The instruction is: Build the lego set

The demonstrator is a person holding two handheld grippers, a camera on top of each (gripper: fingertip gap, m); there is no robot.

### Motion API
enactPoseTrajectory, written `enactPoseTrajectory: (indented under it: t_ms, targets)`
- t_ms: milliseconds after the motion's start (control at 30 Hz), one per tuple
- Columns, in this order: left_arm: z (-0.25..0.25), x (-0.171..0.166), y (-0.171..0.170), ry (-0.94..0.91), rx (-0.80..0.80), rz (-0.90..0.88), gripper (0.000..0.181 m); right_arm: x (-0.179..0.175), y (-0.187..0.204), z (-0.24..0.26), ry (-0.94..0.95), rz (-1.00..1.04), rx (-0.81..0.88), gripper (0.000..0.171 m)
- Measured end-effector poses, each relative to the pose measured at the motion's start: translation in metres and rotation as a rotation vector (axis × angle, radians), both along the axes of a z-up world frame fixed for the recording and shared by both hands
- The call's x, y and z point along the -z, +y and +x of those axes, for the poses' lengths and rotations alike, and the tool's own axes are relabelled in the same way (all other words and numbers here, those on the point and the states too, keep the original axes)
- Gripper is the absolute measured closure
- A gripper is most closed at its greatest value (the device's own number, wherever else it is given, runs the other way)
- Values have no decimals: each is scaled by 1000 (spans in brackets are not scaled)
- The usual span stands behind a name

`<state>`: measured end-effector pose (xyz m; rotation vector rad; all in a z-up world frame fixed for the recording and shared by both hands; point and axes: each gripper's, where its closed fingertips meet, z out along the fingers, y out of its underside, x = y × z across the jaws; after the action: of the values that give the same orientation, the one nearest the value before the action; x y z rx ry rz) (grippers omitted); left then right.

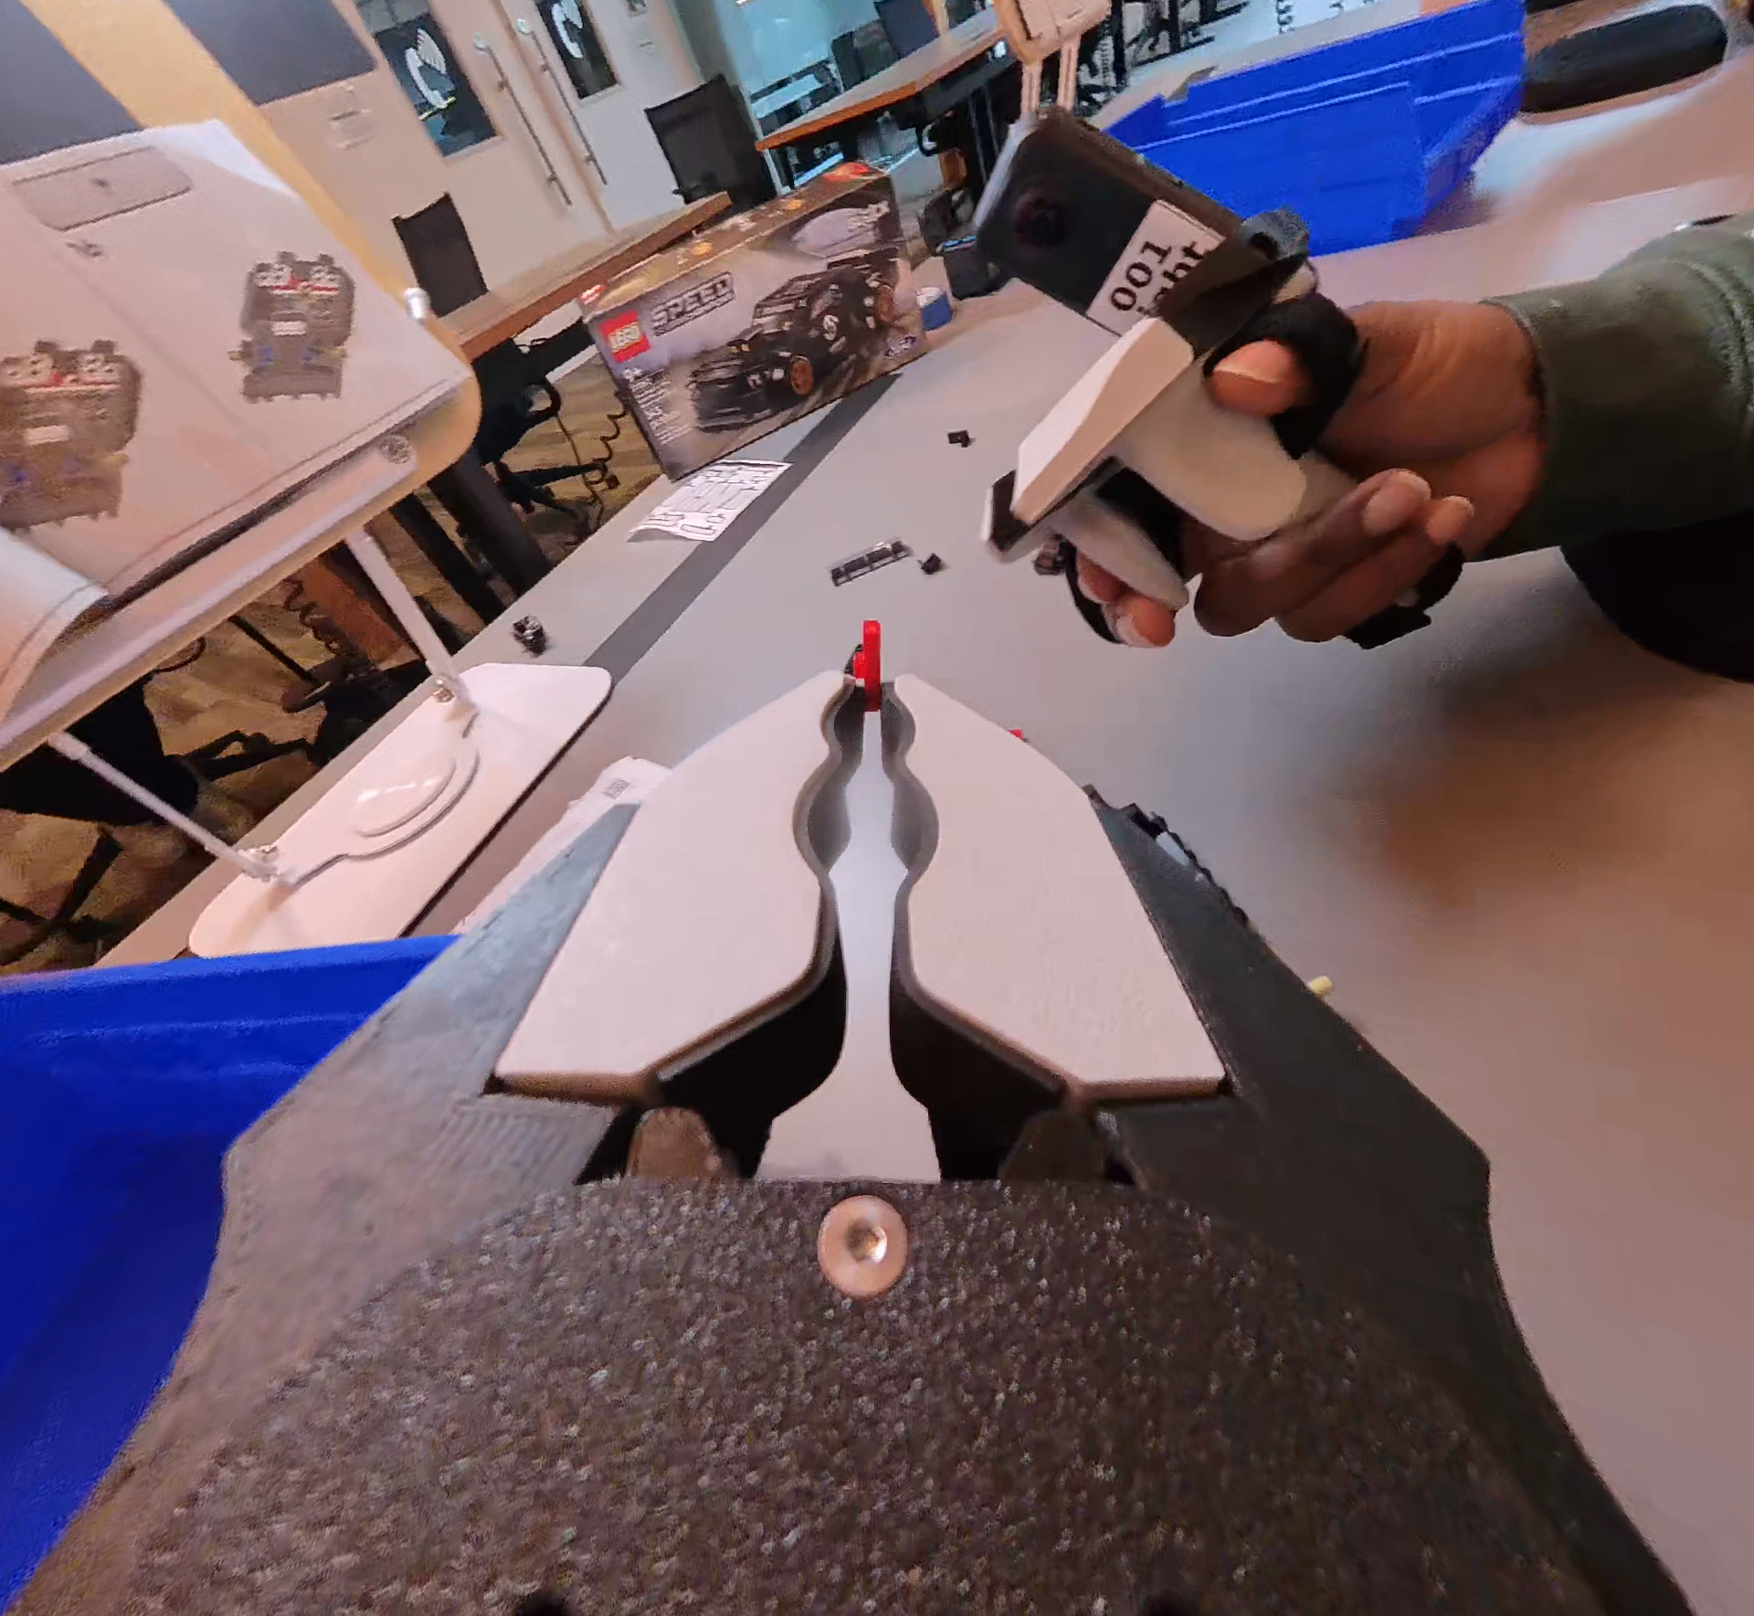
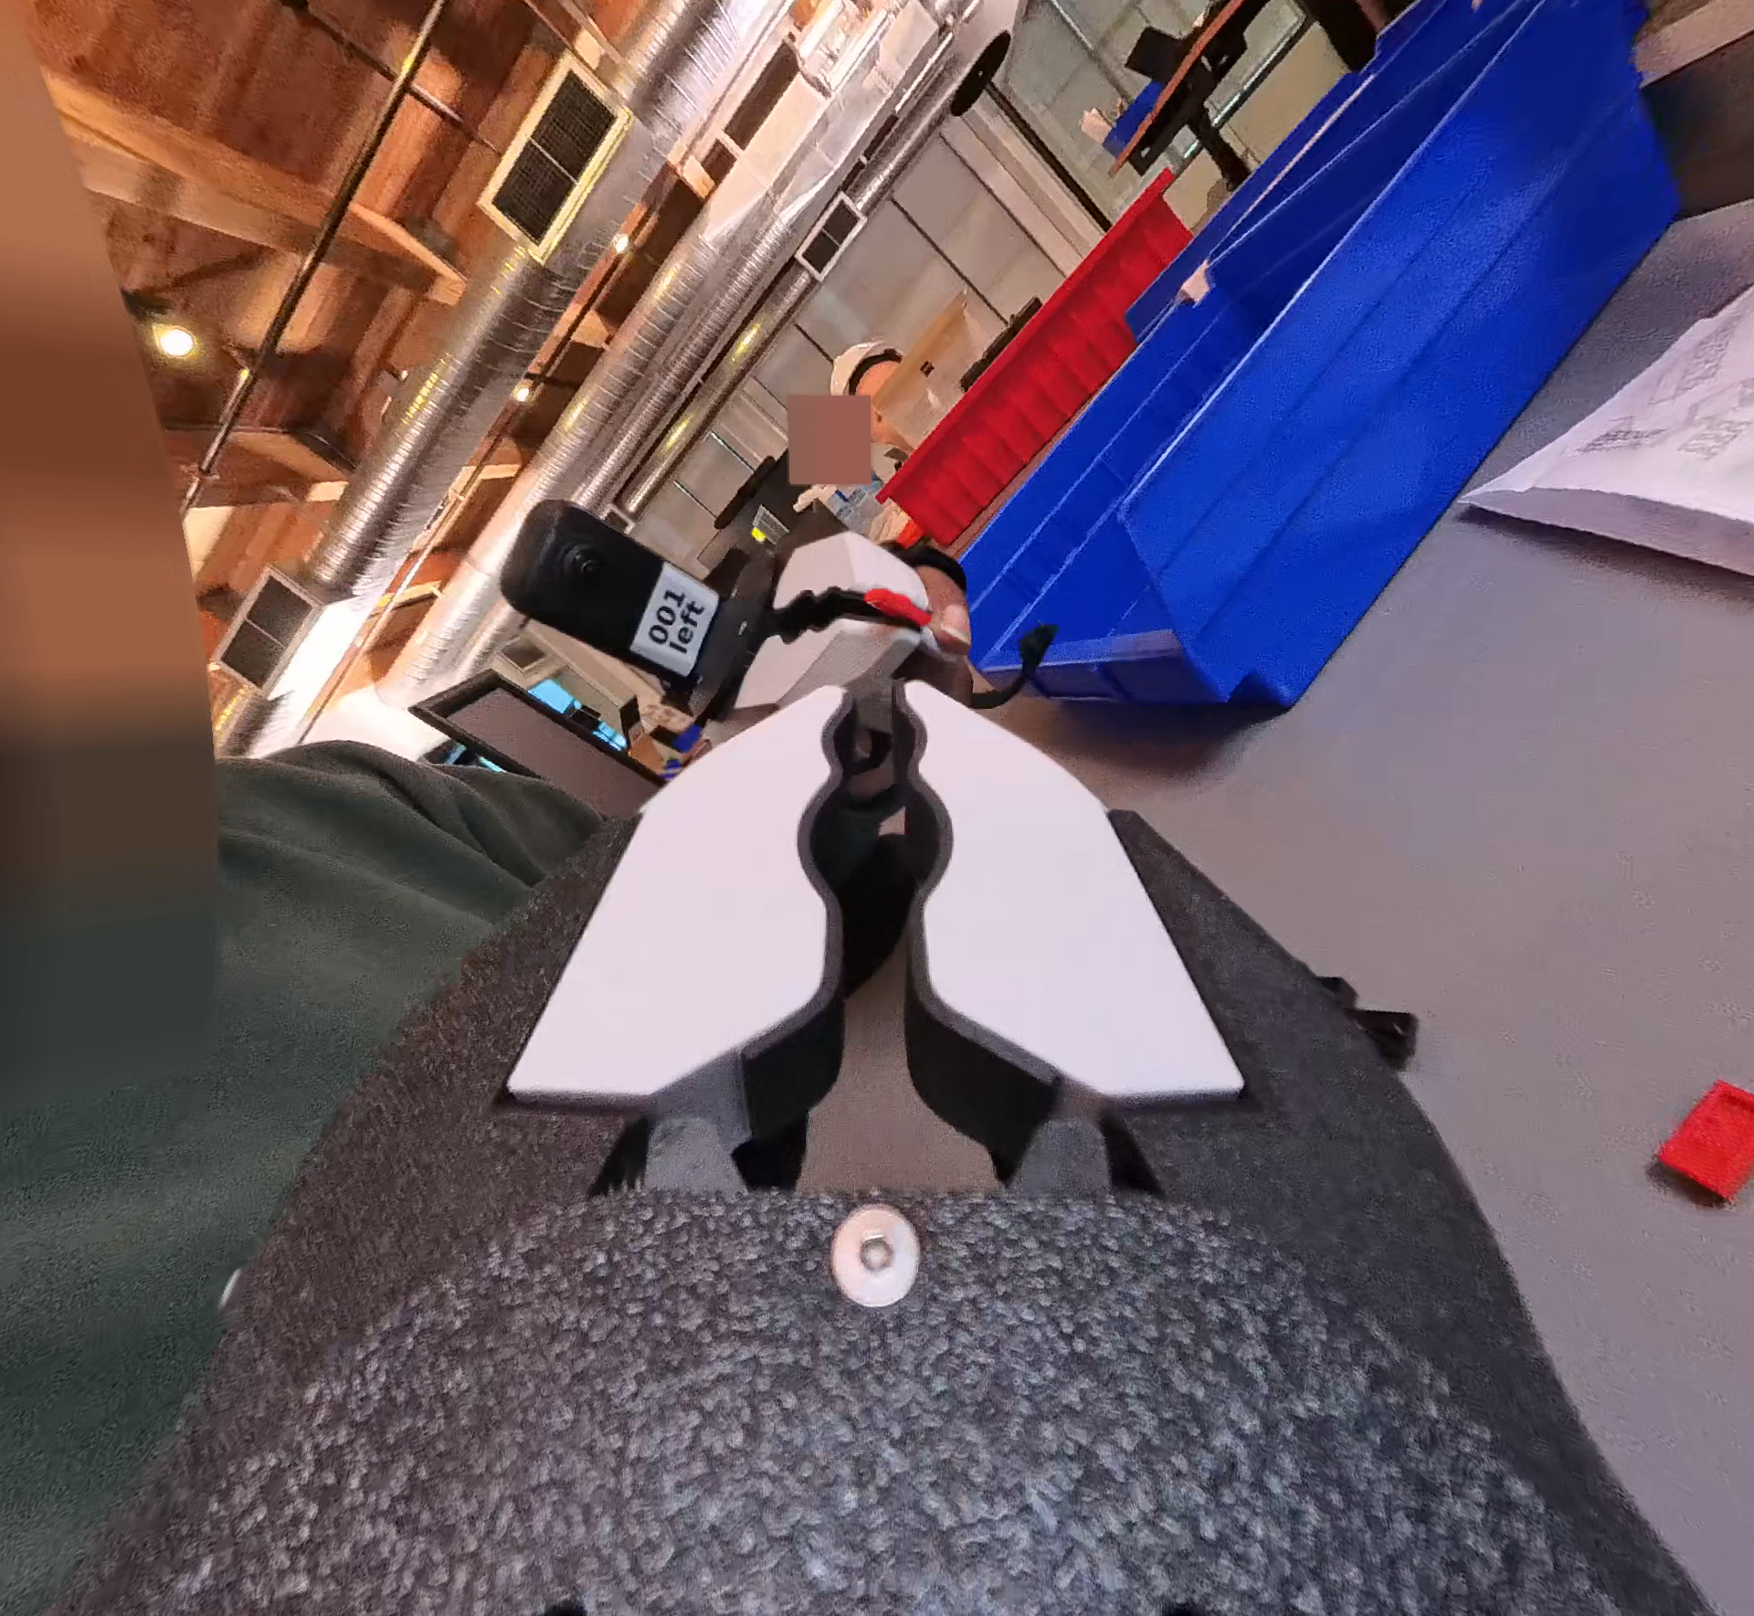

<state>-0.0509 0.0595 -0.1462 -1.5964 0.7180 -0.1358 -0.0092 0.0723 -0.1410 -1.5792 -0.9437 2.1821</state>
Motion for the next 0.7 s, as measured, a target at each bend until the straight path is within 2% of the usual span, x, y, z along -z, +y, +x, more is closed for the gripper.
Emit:
enactPoseTrajectory:
  t_ms: [133, 233, 300, 333, 367, 400, 500, 600, 700]
  targets:
    - [-19, -5, 3, 47, -64, 29, 178, 7, 9, 3, -39, 65, 46, 164]
    - [-71, -13, 13, 101, -297, 26, 178, 8, 21, 7, -61, 113, 110, 164]
    - [-112, 4, 18, 73, -468, -138, 178, 7, 34, 9, -74, 148, 174, 165]
    - [-127, 23, 18, 47, -527, -269, 171, 7, 41, 11, -86, 169, 208, 165]
    - [-134, 41, 18, 9, -548, -387, 148, 8, 48, 13, -100, 191, 244, 165]
    - [-134, 56, 16, -35, -537, -475, 135, 9, 55, 15, -114, 214, 277, 165]
    - [-121, 73, 13, -95, -464, -555, 122, 16, 61, 20, -152, 272, 304, 165]
    - [-117, 67, 15, -7, -445, -490, 120, 32, 40, 15, -229, 395, 177, 165]
    - [-107, 57, 13, 38, -408, -436, 124, 66, 4, 10, -368, 640, -19, 162]
